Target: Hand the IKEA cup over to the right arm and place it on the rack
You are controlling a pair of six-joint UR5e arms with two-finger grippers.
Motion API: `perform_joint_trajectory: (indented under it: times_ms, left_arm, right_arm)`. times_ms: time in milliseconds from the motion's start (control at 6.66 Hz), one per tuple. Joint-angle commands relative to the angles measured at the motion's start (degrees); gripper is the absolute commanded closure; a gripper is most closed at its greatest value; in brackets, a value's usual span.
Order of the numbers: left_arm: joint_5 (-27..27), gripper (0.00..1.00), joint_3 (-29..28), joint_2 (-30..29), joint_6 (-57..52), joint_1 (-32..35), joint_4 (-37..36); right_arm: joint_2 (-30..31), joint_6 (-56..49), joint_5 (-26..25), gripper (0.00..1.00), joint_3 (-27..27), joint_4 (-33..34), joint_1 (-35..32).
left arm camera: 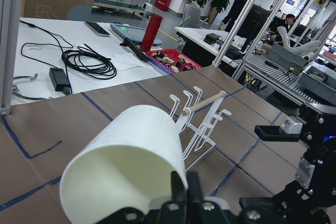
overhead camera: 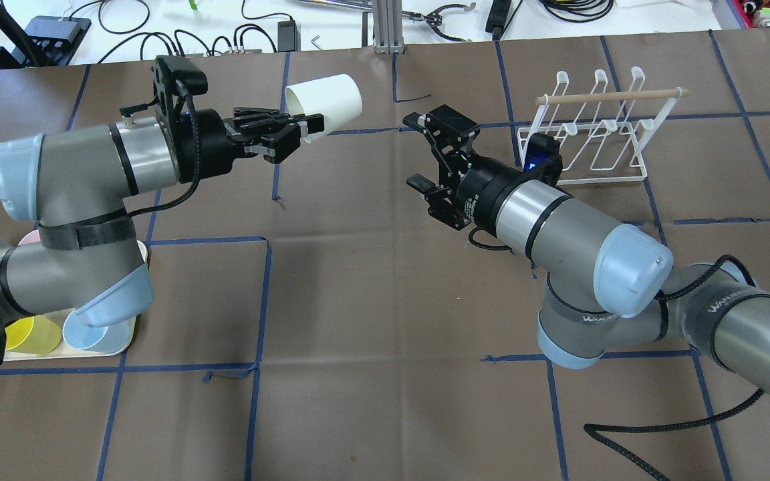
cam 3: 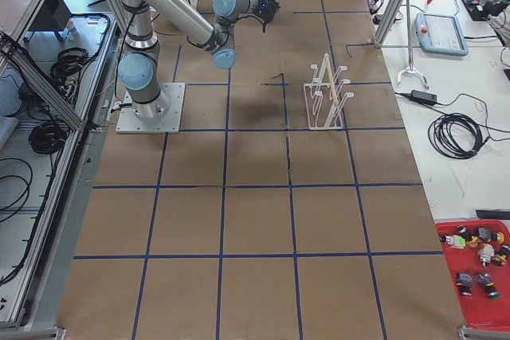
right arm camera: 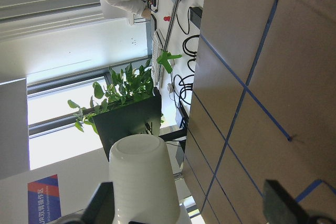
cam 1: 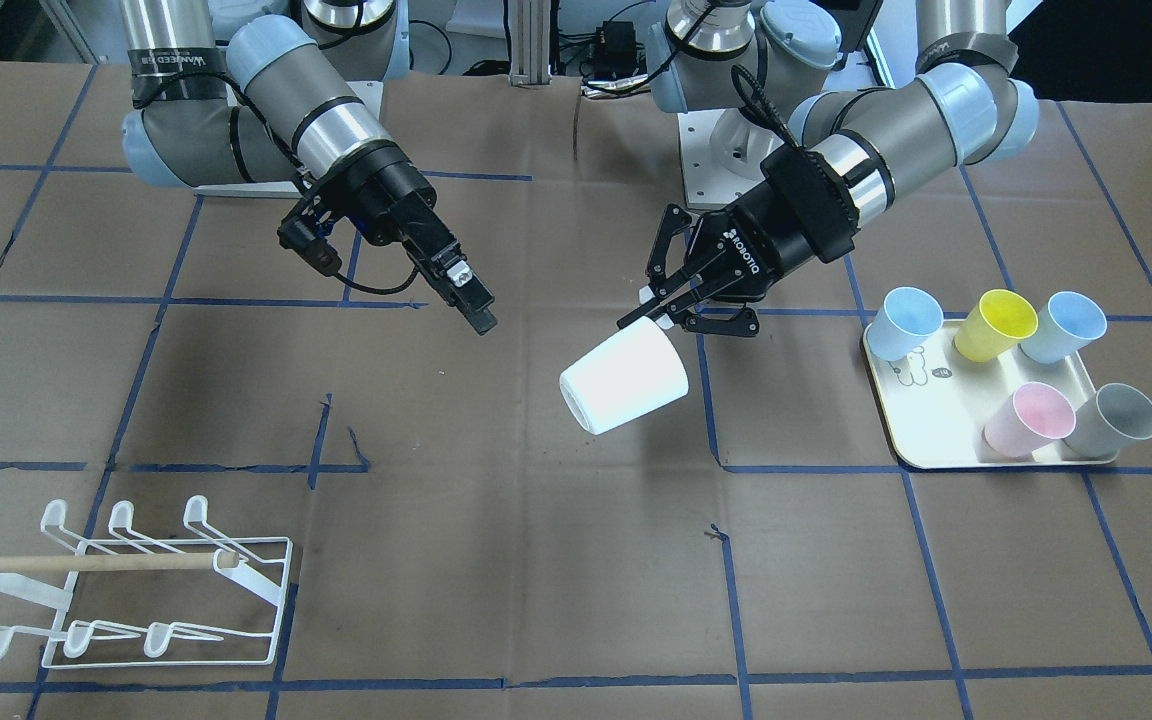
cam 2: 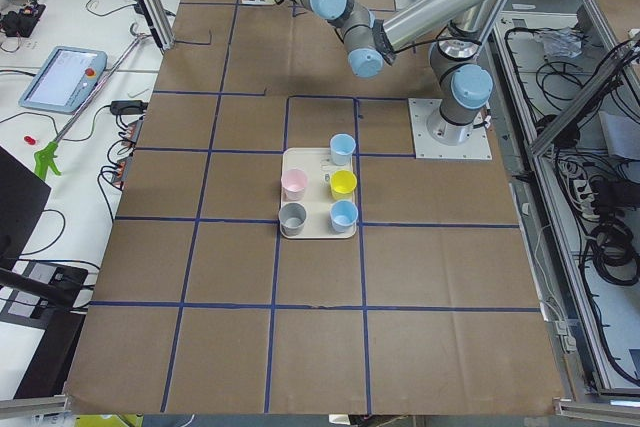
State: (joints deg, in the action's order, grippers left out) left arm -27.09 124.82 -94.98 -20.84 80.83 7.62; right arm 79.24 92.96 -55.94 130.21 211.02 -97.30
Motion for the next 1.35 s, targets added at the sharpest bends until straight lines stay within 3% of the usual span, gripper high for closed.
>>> perform_joint_trajectory:
  times_ms: [0,451,1202]
  left_arm:
    - [-0.1,0.96,3.0,-1.8,7.3,1.9,-12.7]
    - [0.3,0.94,3.2,-5.6,15.3,2.0,-23.8]
    - [-0.2,0.93,3.3,-4.7,18.4,3.0,-24.1]
  right_arm:
    - [-0.2,1.3,-1.4,0.01,-2.9,-0.3,-1.9]
    - [-2.6,1.1,-1.4,0.01,-4.3,-0.4,-2.1]
    - [-7.3,1.3,-3.7,0.01,-11.1,-0.7,-5.0]
